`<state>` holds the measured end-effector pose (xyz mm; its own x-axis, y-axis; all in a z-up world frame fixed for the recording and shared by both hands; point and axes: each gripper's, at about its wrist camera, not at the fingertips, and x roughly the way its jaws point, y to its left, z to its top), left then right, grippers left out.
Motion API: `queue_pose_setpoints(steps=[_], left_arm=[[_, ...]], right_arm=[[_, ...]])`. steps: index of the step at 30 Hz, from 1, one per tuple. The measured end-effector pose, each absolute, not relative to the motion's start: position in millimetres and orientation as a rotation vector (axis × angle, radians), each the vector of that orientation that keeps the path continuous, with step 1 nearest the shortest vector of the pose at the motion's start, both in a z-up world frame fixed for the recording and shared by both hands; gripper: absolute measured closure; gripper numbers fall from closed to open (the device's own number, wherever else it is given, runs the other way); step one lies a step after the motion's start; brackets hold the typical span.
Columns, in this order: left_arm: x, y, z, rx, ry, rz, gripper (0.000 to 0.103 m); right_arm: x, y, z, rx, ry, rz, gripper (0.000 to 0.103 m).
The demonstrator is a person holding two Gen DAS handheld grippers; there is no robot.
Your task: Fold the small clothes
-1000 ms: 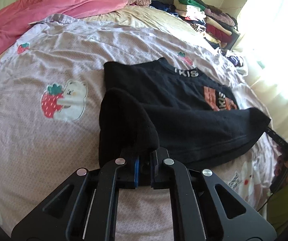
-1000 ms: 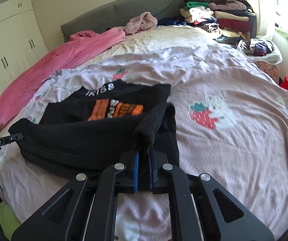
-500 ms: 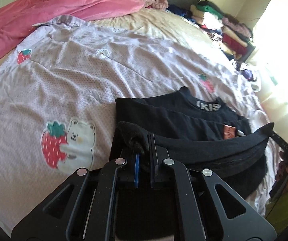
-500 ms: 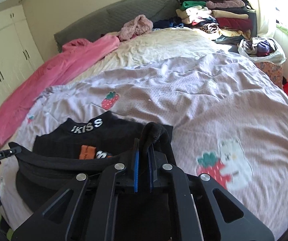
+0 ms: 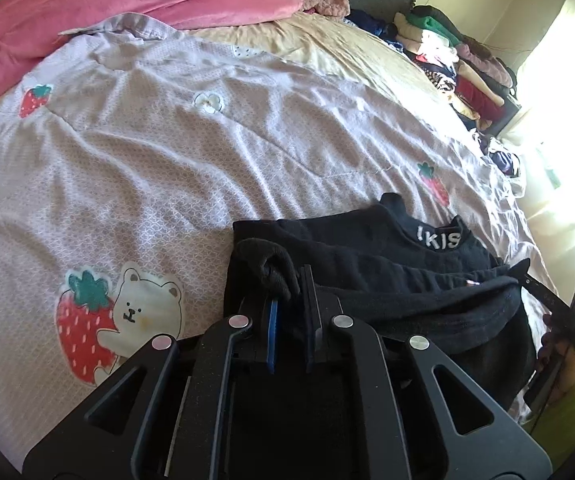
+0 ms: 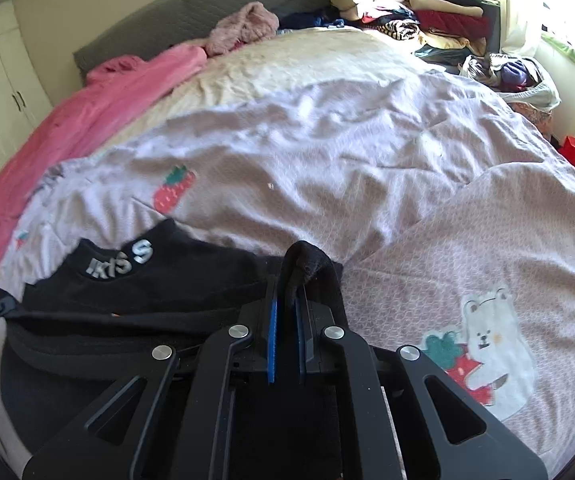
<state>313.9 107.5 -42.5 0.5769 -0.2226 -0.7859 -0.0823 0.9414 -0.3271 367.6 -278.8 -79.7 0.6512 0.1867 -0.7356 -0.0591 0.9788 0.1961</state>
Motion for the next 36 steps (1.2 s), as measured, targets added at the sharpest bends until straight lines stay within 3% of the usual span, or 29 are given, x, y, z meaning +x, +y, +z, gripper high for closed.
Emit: queue_pose_setpoints(steps=[4, 5, 6, 9, 12, 13, 15, 22, 25, 31, 36], left_arm=[[313.1, 110.1, -47.0, -0.373, 0.954, -0.102, 0.095], [312.6, 112.1, -46.7, -0.405, 0.948, -0.106, 0.090], [312.4, 112.9, -46.5, -0.419, 0.944, -0.107, 0.078], [312.4, 114.3, -43.7, -0.468, 0.925, -0.092, 0.066], [311.8, 118.3, -37.6, -0.483, 0.886, -0.029, 0.060], [310.6, 121.4, -34.2, -0.475, 0.863, 0.015, 0.060], [307.7, 129.8, -30.4, -0.500, 0.826, 0.051, 0.060], [288.1, 143.7, -18.9, -0.456, 0.749, 0.136, 0.047], [290.4, 132.5, -18.3, -0.355, 0.755, 0.100, 0.045], [291.7, 129.4, -29.1, -0.238, 0.815, -0.003, 0.038], [287.7, 127.5, -35.5, -0.157, 0.831, -0.071, 0.029]], right_arm=[[369.3, -277.3, -80.5, 0.146, 0.850, 0.128, 0.093], [369.0, -277.9, -79.4, 0.144, 0.850, 0.128, 0.093], [368.3, -278.0, -78.2, 0.137, 0.846, 0.130, 0.092], [366.7, -279.7, -75.2, 0.143, 0.843, 0.135, 0.087], [366.1, -280.3, -69.2, 0.147, 0.837, 0.144, 0.074], [366.3, -279.1, -65.7, 0.115, 0.826, 0.115, 0.057], [366.7, -277.1, -59.4, 0.014, 0.792, 0.017, 0.039], [334.6, -269.6, -26.7, -0.083, 0.682, 0.091, 0.039], [304.6, -238.1, -15.4, -0.201, 0.641, 0.270, 0.031], [280.9, -169.7, -28.4, -0.408, 0.667, 0.507, 0.022], [279.5, -119.9, -47.5, -0.539, 0.684, 0.583, 0.022]])
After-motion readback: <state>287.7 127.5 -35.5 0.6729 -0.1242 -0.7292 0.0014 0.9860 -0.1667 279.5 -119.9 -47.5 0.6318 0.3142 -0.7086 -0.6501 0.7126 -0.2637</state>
